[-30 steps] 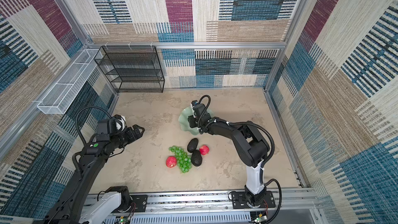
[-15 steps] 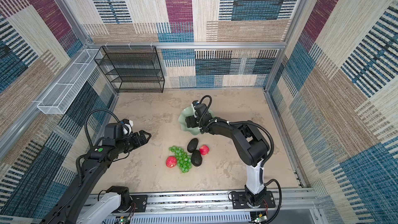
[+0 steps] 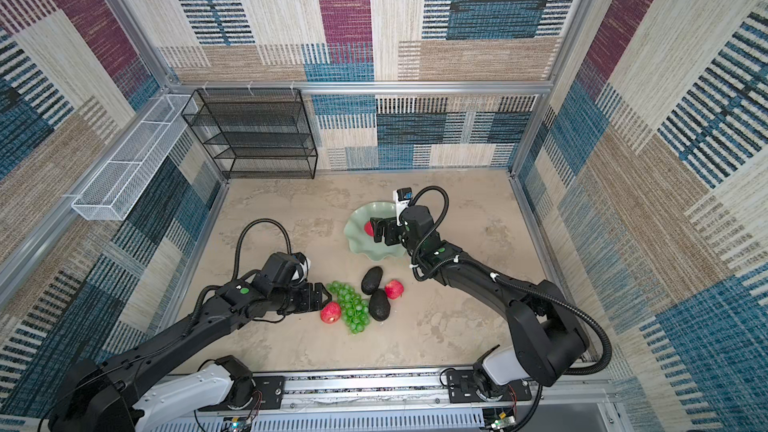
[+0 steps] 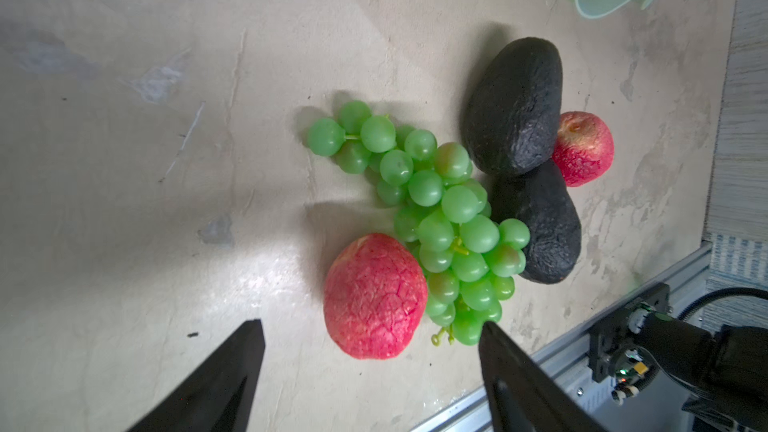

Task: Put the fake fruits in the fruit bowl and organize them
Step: 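Grasp the red apple beside the grapes with the left gripper, then place the apple in the bowl with the left gripper while the right reaches another apple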

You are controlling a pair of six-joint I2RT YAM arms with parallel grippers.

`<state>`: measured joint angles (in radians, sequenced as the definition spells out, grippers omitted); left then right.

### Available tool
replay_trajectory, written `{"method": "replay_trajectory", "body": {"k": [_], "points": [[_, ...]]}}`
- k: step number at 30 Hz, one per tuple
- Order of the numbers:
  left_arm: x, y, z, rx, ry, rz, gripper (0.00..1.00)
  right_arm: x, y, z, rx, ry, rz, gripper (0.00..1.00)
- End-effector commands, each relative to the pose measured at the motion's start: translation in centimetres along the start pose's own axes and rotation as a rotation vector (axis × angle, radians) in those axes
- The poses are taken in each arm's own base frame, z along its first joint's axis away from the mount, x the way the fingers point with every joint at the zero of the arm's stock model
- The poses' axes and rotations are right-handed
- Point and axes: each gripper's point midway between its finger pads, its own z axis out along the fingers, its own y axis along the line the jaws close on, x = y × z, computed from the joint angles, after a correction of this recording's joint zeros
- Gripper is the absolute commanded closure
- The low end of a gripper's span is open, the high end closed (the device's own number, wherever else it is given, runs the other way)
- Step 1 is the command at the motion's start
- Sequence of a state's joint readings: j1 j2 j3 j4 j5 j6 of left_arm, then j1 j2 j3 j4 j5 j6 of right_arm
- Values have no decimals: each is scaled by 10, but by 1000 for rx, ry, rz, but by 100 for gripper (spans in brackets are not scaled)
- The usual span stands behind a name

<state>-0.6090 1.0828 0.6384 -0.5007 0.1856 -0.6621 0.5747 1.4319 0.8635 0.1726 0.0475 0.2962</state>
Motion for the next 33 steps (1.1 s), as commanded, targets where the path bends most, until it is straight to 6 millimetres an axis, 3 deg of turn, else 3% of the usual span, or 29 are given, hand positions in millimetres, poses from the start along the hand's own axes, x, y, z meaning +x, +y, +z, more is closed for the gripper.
{"method": "replay_trajectory", "body": {"k": [1,8,12,16,19,22,26,30,33], "points": [[-3,-8,13,5,-15,-9,18,0,-4,-5,18,-16,25,0],[10,-6,38,-48,50,17,24,-1,-6,-12,24,-28,27,0],[17,-2,41,-57,77,3,41,-4,-6,-13,28,-35,21,0],[28,4,29,-66,89,-22,48,-6,-7,-14,34,-43,19,0],[25,8,7,-79,40,-17,50,-3,-9,-13,38,-44,21,0],[2,-4,-15,-55,-73,21,48,0,-11,-12,44,-36,20,0],[-51,-40,-38,-6,-238,125,45,2,-12,-14,50,-31,20,0],[-103,-75,-32,-28,-282,226,45,1,-17,-28,74,-46,28,0],[-135,-105,-12,-16,-267,293,45,2,-25,-45,101,-64,40,0]]}}
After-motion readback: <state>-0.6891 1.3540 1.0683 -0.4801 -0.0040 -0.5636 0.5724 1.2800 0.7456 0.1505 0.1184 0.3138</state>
